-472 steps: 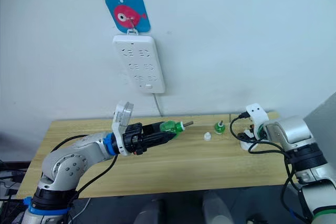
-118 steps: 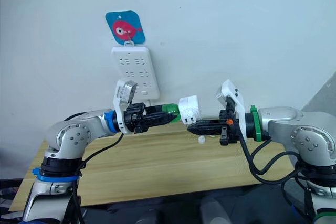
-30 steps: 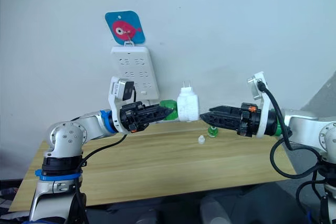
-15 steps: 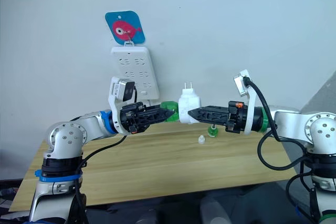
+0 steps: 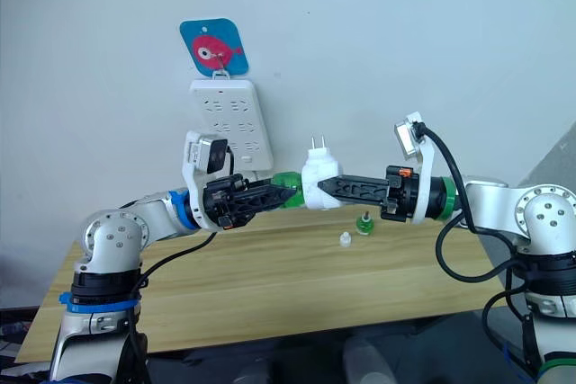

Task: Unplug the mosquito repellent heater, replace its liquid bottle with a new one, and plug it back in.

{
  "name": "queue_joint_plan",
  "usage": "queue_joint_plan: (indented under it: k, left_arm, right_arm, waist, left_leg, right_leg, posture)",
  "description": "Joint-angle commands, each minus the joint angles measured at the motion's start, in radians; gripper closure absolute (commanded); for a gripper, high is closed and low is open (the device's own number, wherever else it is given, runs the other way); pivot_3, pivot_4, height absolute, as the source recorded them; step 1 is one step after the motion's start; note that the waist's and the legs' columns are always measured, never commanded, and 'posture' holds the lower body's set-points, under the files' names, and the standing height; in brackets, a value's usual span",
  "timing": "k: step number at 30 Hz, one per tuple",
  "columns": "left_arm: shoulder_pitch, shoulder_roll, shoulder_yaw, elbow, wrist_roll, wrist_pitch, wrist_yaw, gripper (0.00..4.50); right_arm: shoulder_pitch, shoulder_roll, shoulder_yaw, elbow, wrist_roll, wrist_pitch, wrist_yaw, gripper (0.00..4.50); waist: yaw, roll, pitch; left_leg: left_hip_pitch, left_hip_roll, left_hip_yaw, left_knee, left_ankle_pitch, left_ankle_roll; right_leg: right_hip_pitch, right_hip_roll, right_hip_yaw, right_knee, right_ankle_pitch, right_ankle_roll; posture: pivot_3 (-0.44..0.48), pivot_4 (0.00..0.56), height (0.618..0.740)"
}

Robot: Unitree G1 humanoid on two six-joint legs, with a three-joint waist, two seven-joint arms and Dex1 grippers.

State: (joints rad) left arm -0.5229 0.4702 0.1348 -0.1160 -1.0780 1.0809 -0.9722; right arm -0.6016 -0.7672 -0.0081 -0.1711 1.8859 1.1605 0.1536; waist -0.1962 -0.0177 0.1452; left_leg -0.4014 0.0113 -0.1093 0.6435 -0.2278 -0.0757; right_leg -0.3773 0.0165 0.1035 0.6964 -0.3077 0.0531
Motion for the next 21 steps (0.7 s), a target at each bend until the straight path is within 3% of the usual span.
queue_joint_plan:
  k: [1,3,4,9,15,21]
  left_arm:
    - [-0.014,0.005,-0.010,-0.021,-0.004,0.002,0.012,2.16]
    - [-0.026,0.011,-0.011,-0.005,-0.003,0.013,0.012,2.16]
    - [-0.030,0.018,-0.016,-0.003,0.005,0.010,0.003,1.42]
    - [-0.030,0.045,-0.029,-0.007,0.042,-0.018,-0.013,0.01]
    - [-0.020,0.140,-0.086,-0.038,0.119,-0.053,-0.086,0.00]
    - [-0.031,0.293,-0.255,-0.097,0.382,-0.274,-0.207,0.00]
  right_arm:
    - [-0.022,0.011,-0.003,-0.018,0.034,-0.014,0.004,1.53]
    - [-0.019,0.012,-0.006,-0.019,0.033,-0.017,0.003,1.53]
    - [-0.019,0.014,-0.007,-0.019,0.031,-0.019,0.002,1.53]
    - [-0.018,0.019,-0.014,-0.017,0.020,-0.024,0.004,1.53]
    - [-0.018,0.011,-0.023,-0.018,-0.034,-0.022,0.016,1.53]
    - [-0.045,-0.031,-0.026,-0.042,-0.188,0.005,0.076,1.53]
  waist:
    - [0.000,0.000,0.000]
    - [0.000,0.000,0.000]
    - [0.000,0.000,0.000]
    - [0.000,0.000,0.000]
    - [0.000,0.000,0.000]
    - [0.000,0.000,0.000]
  left_leg:
    - [0.000,0.000,0.000,0.000,0.000,0.000]
    - [0.000,0.000,0.000,0.000,0.000,0.000]
    - [0.000,0.000,0.000,0.000,0.000,0.000]
    - [0.000,0.000,0.000,0.000,0.000,0.000]
    - [0.000,0.000,0.000,0.000,0.000,0.000]
    - [0.000,0.000,0.001,-0.001,0.000,0.000]
  right_leg:
    - [0.000,0.000,0.000,0.000,0.000,0.000]
    - [0.000,0.000,0.000,0.000,0.000,0.000]
    - [0.000,0.000,0.000,0.000,0.000,0.000]
    - [0.000,0.000,0.000,0.000,0.000,0.000]
    - [0.000,0.000,0.000,0.000,0.000,0.000]
    - [-0.001,0.000,0.001,0.000,0.000,0.000]
  posture:
    - [-0.208,0.048,0.740]
    - [-0.208,0.048,0.740]
    - [-0.206,0.047,0.740]
    - [-0.206,0.046,0.740]
    - [-0.206,0.047,0.740]
    - [-0.210,0.049,0.740]
